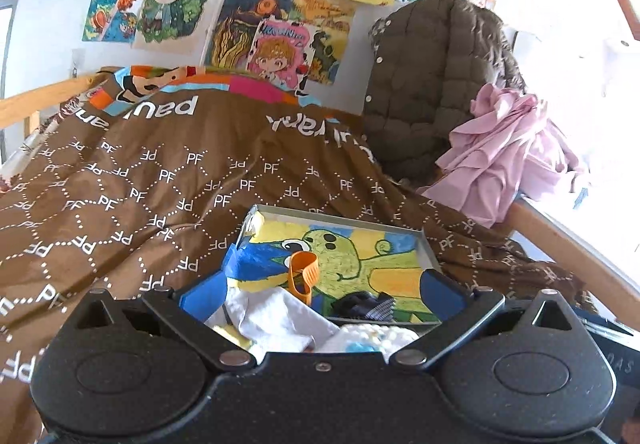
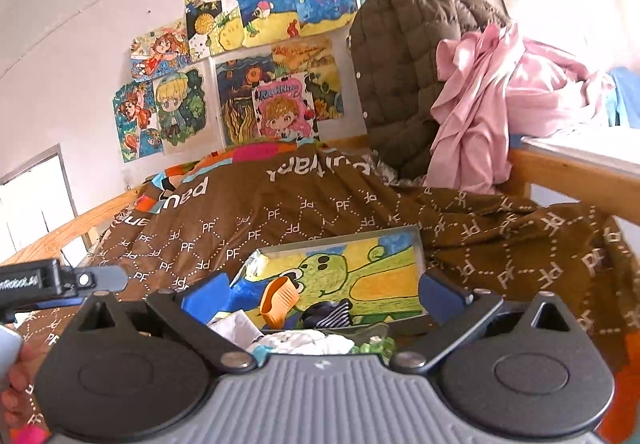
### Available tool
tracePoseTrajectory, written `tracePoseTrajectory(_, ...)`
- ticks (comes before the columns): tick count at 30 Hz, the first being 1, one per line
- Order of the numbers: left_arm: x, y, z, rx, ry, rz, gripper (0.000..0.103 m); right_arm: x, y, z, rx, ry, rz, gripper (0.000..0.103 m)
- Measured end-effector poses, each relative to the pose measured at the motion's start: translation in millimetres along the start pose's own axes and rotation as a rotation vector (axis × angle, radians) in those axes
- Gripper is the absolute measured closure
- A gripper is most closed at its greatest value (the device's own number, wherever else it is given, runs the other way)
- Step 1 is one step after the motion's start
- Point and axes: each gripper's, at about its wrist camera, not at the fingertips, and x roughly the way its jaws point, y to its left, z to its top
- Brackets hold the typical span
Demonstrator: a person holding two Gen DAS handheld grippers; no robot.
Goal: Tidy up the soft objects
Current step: 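Open the left tool to drop the orange strap into the tray, then grasp the beige drawstring pouch with the left tool while the right tool grasps the blue-white packet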
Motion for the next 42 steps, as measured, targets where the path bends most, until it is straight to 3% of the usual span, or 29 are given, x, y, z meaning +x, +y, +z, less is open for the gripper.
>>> tracePoseTrajectory(9,-53,-9,-35,0.038,0.018,-0.007,0.001,-43,12,-25,0.014,0.045,-0.007,0.0)
tracePoseTrajectory(19,-82,3,-73,0.074,0.079,-0.017,0.001,-57,19,-56,0.055,0.229,-0.051,0.0)
tracePoseTrajectory(28,-77,18,-105,0.045,0.215,0.037,0.001,-48,28,-73,0.027,0.355,-0.071,0.0)
tracePoseTrajectory(37,-64,27,-112,0.001,0.291,0.092,0.001,-22,33,-92,0.024,0.544,-0.059,0.0)
tracePoseTrajectory(42,-52,31,-114,-0.04,0.345,0.103,0.001,-13,33,-99,0.024,0.593,-0.071,0.0)
